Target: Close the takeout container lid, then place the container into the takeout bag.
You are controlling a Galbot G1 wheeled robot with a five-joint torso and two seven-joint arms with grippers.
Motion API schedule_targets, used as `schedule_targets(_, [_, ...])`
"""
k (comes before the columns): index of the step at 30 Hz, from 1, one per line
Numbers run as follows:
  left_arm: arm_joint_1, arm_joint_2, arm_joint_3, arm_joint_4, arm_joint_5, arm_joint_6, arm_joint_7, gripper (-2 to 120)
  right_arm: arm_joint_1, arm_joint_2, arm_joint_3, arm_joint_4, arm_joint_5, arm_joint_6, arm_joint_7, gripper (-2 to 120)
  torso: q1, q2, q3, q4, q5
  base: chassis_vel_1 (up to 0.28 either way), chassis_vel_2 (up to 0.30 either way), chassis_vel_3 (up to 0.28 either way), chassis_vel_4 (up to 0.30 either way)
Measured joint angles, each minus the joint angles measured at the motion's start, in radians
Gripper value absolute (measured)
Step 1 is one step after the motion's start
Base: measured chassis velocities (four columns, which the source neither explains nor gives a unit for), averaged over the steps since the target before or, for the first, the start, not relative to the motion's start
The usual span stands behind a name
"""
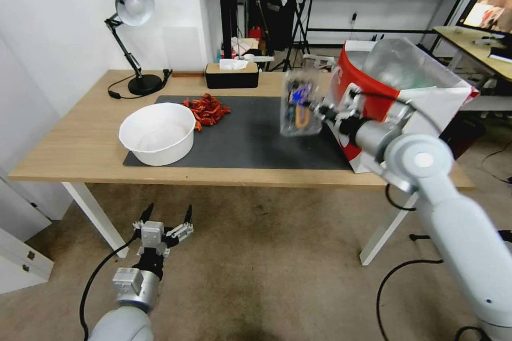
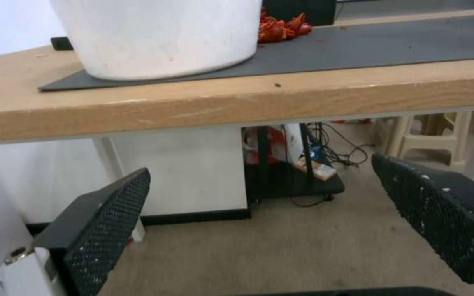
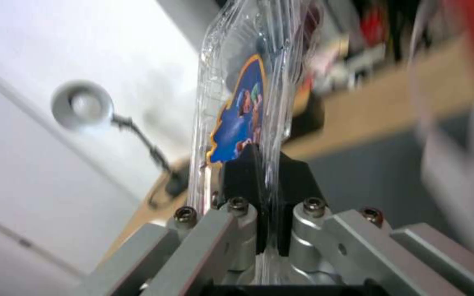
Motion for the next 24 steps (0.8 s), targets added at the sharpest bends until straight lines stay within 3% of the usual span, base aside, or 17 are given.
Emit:
schedule_targets(13, [-0.007,-0.023,0.016,0.007,0.005,-0.006,0.000,100,0.065,-0.182,0.065,-0.050,-0.244,0.225,0.000,0,0.000,0.000,0.000,0.0000,0.0000,0.000,0.000,0.000,0.000])
schedule_targets(17, [-0.017,-0.026,0.042,0.004,0.017,-0.007,-0.001,100,0.040,-0.214,0.113,-0.090,-0.254,0.246,0.021,0,0.000,0.000,0.000,0.0003,-0.0004,0.000,0.000,0.000,0.000])
schedule_targets(20, [-0.025,-0.022,0.052,0.005,0.017,-0.006,0.001,100,0.006,-0.216,0.136,-0.100,-0.258,0.248,0.025,0,0.000,0.000,0.000,-0.0006,0.0006,0.000,0.000,0.000,0.000])
schedule_targets(24, [-0.031,-0.019,0.056,0.014,0.016,-0.005,0.002,100,-0.049,-0.206,0.162,-0.106,-0.258,0.243,0.030,0,0.000,0.000,0.000,0.0001,0.0002,0.000,0.000,0.000,0.000])
